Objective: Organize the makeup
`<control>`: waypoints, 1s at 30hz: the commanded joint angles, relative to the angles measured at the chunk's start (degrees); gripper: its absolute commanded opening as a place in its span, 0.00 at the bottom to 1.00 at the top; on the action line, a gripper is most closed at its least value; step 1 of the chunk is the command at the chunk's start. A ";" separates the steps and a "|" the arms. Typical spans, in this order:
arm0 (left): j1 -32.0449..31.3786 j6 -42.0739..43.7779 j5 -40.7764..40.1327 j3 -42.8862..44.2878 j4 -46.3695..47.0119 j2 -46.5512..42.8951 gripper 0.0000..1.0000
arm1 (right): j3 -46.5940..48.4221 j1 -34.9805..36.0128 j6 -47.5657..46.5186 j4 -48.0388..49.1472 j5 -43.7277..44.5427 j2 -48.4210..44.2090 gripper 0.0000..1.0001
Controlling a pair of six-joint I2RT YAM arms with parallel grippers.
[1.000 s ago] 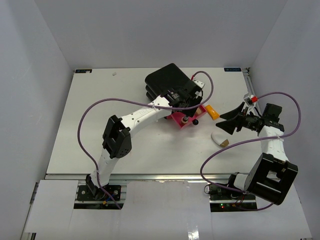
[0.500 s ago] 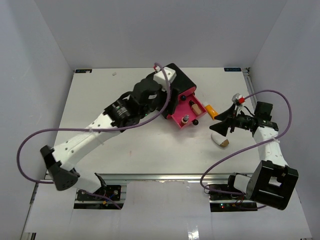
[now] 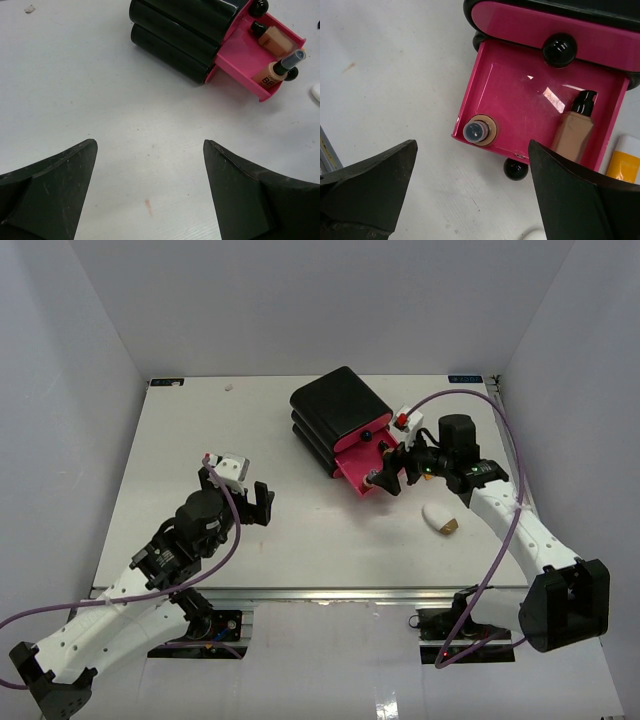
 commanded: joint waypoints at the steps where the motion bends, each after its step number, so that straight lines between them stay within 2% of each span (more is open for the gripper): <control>1: 0.17 -0.43 -1.70 -0.90 3.24 -2.26 0.98 | 2.33 2.54 3.46 2.99 7.97 2.97 0.98; 5: 0.26 -0.50 -1.41 -0.75 3.10 -1.25 0.98 | 2.95 2.90 3.13 3.61 9.99 5.13 0.98; 7: 0.33 -0.50 -1.03 -0.66 3.17 -1.02 0.98 | 3.78 2.97 3.37 3.61 9.55 6.33 0.94; 9: 0.28 -0.50 -0.96 -0.66 3.10 -0.88 0.98 | 4.79 3.23 3.75 3.59 9.29 7.45 0.88; 11: 0.36 -0.51 -0.96 -0.66 3.11 -0.89 0.98 | 5.44 3.17 4.19 3.52 8.45 8.55 0.77; 18: 0.78 -0.59 -0.88 -0.74 3.10 -1.22 0.98 | 5.65 3.18 4.62 3.08 6.43 10.00 0.57; 27: 1.05 -0.60 -0.87 -0.76 3.10 -1.76 0.98 | 4.74 3.07 4.52 2.99 4.72 9.58 0.36; 30: 0.99 -0.67 -0.87 -0.83 3.10 -1.76 0.98 | 4.81 2.75 4.44 2.91 4.28 9.72 0.33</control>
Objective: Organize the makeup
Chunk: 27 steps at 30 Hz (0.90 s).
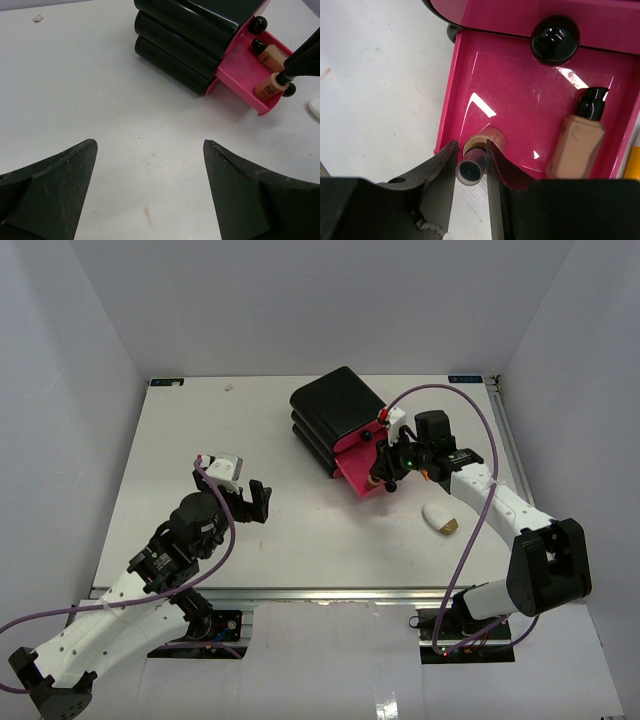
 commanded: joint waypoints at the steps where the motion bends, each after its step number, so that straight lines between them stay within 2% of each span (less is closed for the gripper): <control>1: 0.35 -0.43 -0.16 -0.11 0.81 -0.57 0.98 | 1.49 -0.34 0.00 1.43 -1.93 -0.44 0.32; 9: 0.40 -0.43 -0.21 -0.02 0.81 -0.55 0.98 | 4.49 -1.69 1.41 0.98 -3.02 0.82 0.27; 20: 0.59 -0.43 -0.42 -0.20 0.87 -0.58 0.98 | 12.33 -4.55 8.02 0.03 -13.34 7.95 0.25; 27: 1.03 -0.43 -0.13 -0.11 0.84 -0.41 0.98 | 12.20 -6.06 12.22 1.03 -18.86 12.11 0.25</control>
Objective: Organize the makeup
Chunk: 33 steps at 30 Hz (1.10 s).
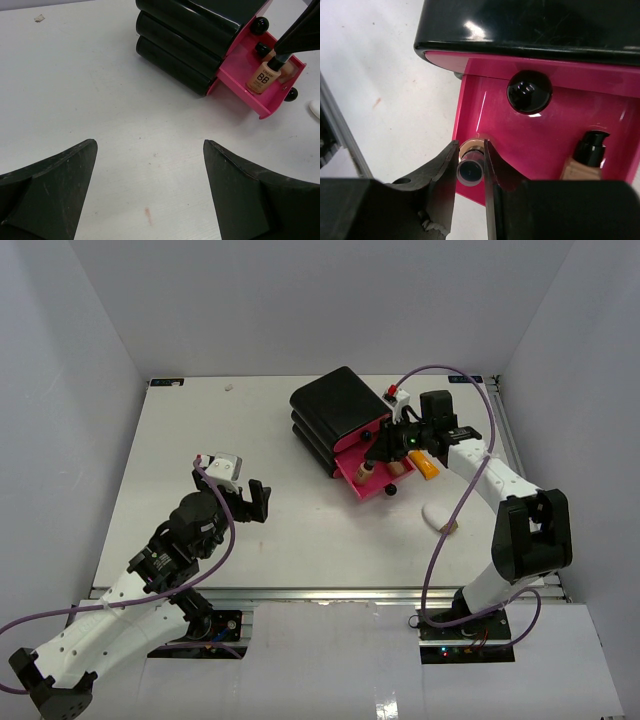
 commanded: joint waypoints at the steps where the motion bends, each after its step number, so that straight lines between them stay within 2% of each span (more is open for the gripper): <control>1: 0.66 -0.41 -0.06 -0.11 0.89 -0.38 0.98 | 1.61 -1.37 4.95 2.19 -6.81 2.11 0.25; 4: 0.68 -0.41 0.12 -0.02 0.90 -0.29 0.98 | 0.87 -2.43 6.17 3.01 -7.21 3.26 0.25; 7: 0.77 -0.41 0.22 -0.04 0.99 -0.36 0.98 | 1.03 -3.61 6.54 3.03 -6.19 4.41 0.31; 16: 0.86 -0.34 0.48 -0.04 0.99 -0.29 0.98 | 2.35 -4.61 5.80 2.33 -2.31 6.24 0.54; 25: 0.86 -0.36 0.62 -0.20 1.08 -0.23 0.98 | 4.12 -4.68 3.03 0.78 -0.20 3.96 0.59; 29: 0.86 -0.39 0.74 -0.18 1.10 -0.27 0.98 | 3.53 -4.68 -2.91 -0.55 -0.24 -0.89 0.57; 33: 0.86 -0.33 0.92 -0.12 1.08 -0.29 0.98 | -0.42 -4.85 -22.82 -7.99 -5.87 -9.15 0.54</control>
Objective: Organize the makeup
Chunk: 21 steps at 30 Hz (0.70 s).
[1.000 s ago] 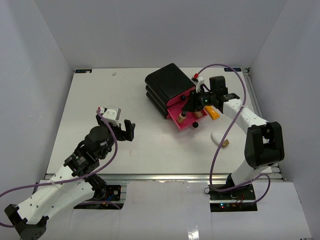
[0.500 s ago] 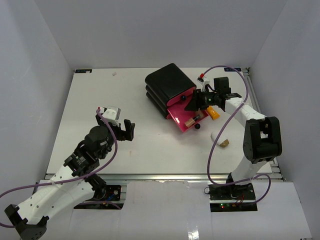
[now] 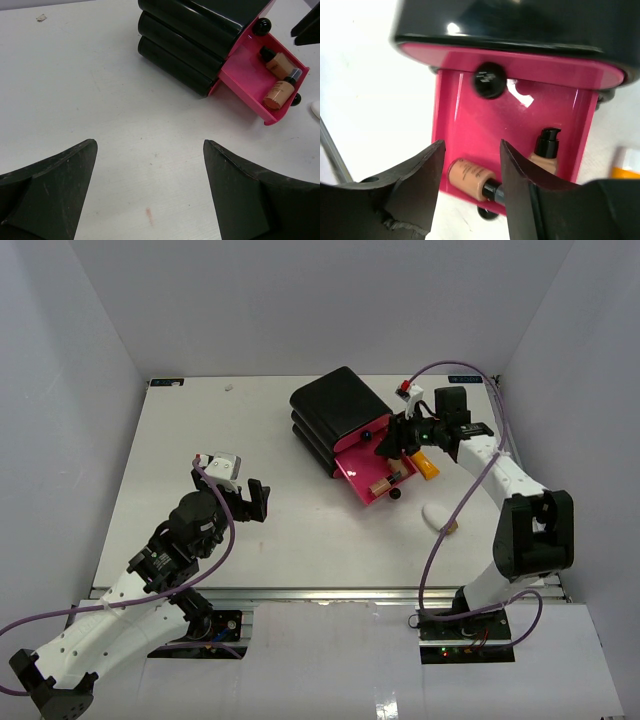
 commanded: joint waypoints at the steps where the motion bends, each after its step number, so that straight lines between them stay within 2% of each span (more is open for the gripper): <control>1: 0.25 -0.38 0.77 -0.03 1.05 -0.37 0.98 | -3.12 -0.32 -23.22 -7.26 -5.74 -12.47 0.53; 3: 0.25 -0.33 1.13 0.00 1.09 -0.52 0.98 | -7.79 -0.32 -29.73 -9.58 -5.18 -15.94 0.51; 7: 0.25 -0.41 1.83 0.00 1.30 -0.56 0.98 | -18.34 -0.34 -43.23 -12.52 -0.73 -22.60 0.40; 10: 0.32 -0.33 2.21 0.00 1.30 -0.57 0.98 | -25.13 -0.34 -48.98 -10.42 4.45 -27.72 0.18; 13: 0.25 -0.33 2.24 0.00 1.23 -0.69 0.98 | -33.07 -0.32 -43.89 -0.43 11.22 -32.08 0.08; 17: 0.25 -0.33 2.24 0.00 1.32 -0.72 0.98 | -35.38 -0.36 -33.55 9.26 20.27 -32.68 0.08; 21: 0.25 -0.33 2.16 -0.13 1.32 -0.61 0.98 | -32.17 -0.32 -26.82 12.00 23.44 -28.09 0.08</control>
